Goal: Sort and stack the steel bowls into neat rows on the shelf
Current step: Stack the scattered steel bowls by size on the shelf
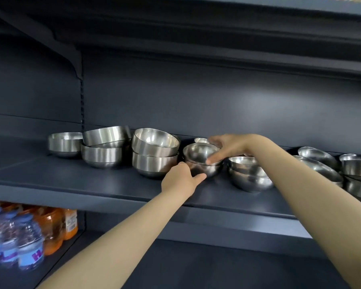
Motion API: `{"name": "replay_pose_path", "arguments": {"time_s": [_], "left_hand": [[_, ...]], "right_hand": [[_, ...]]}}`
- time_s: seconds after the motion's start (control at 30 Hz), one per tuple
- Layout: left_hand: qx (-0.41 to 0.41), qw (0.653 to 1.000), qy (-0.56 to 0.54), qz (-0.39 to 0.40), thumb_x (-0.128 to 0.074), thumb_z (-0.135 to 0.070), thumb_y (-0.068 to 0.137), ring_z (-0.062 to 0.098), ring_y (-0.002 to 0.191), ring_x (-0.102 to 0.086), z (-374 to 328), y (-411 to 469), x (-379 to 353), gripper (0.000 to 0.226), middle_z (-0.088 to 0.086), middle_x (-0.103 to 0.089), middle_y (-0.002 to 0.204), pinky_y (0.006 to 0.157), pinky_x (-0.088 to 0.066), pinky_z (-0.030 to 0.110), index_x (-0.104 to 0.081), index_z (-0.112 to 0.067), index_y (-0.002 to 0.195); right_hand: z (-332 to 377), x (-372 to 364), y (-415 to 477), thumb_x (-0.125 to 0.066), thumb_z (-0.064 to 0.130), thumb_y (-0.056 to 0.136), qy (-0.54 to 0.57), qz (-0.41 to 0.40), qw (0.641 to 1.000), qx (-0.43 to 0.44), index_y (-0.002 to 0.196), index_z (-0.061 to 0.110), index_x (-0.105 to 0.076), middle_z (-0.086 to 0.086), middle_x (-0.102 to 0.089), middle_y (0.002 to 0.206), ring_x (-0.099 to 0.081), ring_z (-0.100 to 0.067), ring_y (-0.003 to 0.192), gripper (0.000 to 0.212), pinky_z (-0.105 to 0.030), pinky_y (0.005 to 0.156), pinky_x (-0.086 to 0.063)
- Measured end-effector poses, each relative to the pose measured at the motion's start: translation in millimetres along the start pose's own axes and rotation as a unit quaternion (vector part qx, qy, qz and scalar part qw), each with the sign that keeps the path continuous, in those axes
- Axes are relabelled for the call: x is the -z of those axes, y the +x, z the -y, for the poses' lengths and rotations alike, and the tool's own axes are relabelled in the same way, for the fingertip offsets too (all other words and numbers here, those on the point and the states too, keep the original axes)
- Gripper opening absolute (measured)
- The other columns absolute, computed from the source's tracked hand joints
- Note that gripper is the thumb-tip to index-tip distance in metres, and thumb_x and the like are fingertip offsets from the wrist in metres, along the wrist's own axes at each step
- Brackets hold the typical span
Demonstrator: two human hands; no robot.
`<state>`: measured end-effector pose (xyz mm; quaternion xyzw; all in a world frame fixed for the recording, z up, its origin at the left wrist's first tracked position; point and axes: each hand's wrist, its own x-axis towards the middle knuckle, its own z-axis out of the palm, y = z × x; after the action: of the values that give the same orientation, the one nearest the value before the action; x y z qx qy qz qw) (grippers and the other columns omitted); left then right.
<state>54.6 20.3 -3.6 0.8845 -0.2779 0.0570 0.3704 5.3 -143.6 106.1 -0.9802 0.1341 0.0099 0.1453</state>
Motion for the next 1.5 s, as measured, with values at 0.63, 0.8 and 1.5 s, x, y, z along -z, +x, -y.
{"name": "replay_pose_path", "arguments": {"time_s": [0.63,0.8,1.5], "left_hand": [[-0.015,0.994,-0.099,0.049,-0.059,-0.045,0.091,0.021,0.108,-0.059,4,18,-3,0.044,0.0,-0.064,0.117,0.09,-0.049,0.034,-0.058,-0.011,0.12],[0.001,0.994,-0.099,0.047,-0.061,-0.047,0.09,0.018,0.111,-0.059,4,17,-3,0.045,-0.004,-0.064,0.12,0.096,-0.047,0.038,-0.056,-0.014,0.12],[0.083,0.996,-0.018,-0.014,-0.066,-0.051,0.085,0.019,0.117,-0.052,74,-43,95,0.079,0.006,-0.052,0.137,0.09,-0.041,0.027,-0.037,-0.007,0.144]], "right_hand": [[-23,3,9,-0.079,0.068,0.051,0.028,0.012,0.999,-0.041,0.15,0.031,-0.031,0.004,-0.04,0.151,-0.039,-0.014,0.138,0.116,-0.036,0.117,-0.028],[-25,5,9,-0.08,0.058,0.064,0.039,0.024,0.999,-0.026,0.15,0.028,-0.029,0.001,-0.039,0.152,-0.038,-0.016,0.138,0.104,-0.035,0.116,-0.029],[60,-10,-10,-0.07,0.053,0.079,0.078,-0.02,0.985,0.154,0.154,0.02,-0.02,0.005,-0.028,0.158,-0.032,-0.009,0.142,0.096,-0.028,0.116,-0.027]]}}
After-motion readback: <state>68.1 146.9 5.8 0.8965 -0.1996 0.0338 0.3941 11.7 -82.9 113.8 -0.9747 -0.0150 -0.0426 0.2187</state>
